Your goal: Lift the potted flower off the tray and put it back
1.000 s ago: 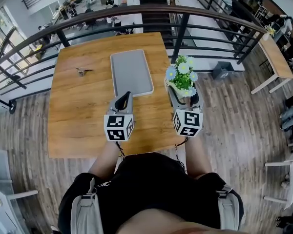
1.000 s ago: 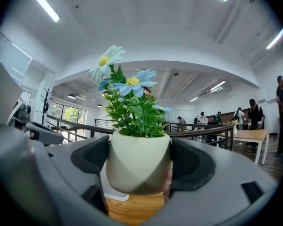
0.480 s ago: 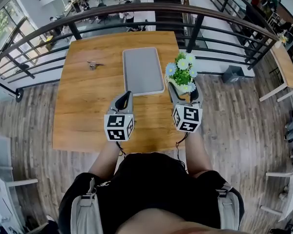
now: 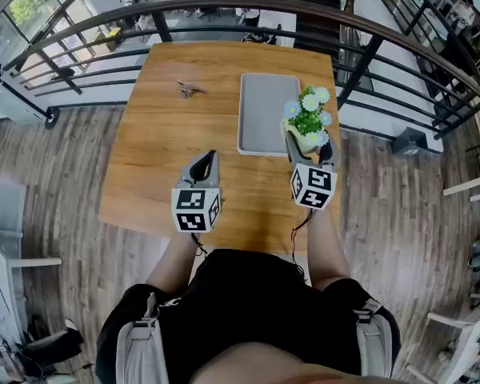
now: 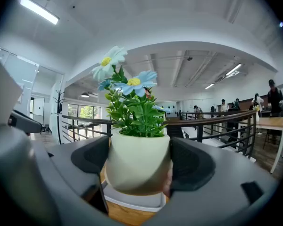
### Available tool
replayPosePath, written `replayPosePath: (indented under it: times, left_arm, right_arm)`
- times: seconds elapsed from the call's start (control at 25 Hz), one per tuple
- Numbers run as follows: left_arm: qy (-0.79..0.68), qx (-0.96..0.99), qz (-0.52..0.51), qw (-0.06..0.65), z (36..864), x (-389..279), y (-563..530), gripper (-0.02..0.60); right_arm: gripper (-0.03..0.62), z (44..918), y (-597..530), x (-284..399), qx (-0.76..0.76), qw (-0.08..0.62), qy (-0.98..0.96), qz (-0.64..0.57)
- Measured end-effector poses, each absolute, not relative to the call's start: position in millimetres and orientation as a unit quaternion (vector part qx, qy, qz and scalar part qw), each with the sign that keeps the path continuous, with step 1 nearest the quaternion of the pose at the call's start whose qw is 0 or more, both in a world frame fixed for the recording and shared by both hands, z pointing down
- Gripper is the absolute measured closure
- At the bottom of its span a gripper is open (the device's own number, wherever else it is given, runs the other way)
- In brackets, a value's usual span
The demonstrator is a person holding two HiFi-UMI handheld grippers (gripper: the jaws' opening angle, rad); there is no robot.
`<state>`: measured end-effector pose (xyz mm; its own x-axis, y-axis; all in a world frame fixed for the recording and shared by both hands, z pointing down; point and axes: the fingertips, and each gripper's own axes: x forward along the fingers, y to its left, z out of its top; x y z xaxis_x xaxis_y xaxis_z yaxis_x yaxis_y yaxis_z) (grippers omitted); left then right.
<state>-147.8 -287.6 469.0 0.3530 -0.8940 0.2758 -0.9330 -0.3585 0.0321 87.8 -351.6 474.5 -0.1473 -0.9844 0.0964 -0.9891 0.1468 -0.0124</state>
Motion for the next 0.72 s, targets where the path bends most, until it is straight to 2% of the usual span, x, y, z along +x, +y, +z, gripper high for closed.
replayPosePath:
  times: [0.32, 0.72]
  left_arm:
    - [-0.586, 0.791, 0.126, 0.124, 501.4, -207.5, -319.1, 0.569]
    - [-0.584, 0.777, 0.163, 0.173, 552.9, -245.6, -359.5, 0.569]
  right_arm:
    - [0.182, 530.9, -418.3, 57.7, 0.653, 0.066, -0.751, 0.071]
    - [0.183, 612.2, -486.8, 52.6, 0.674, 0.138, -0.719, 0.100]
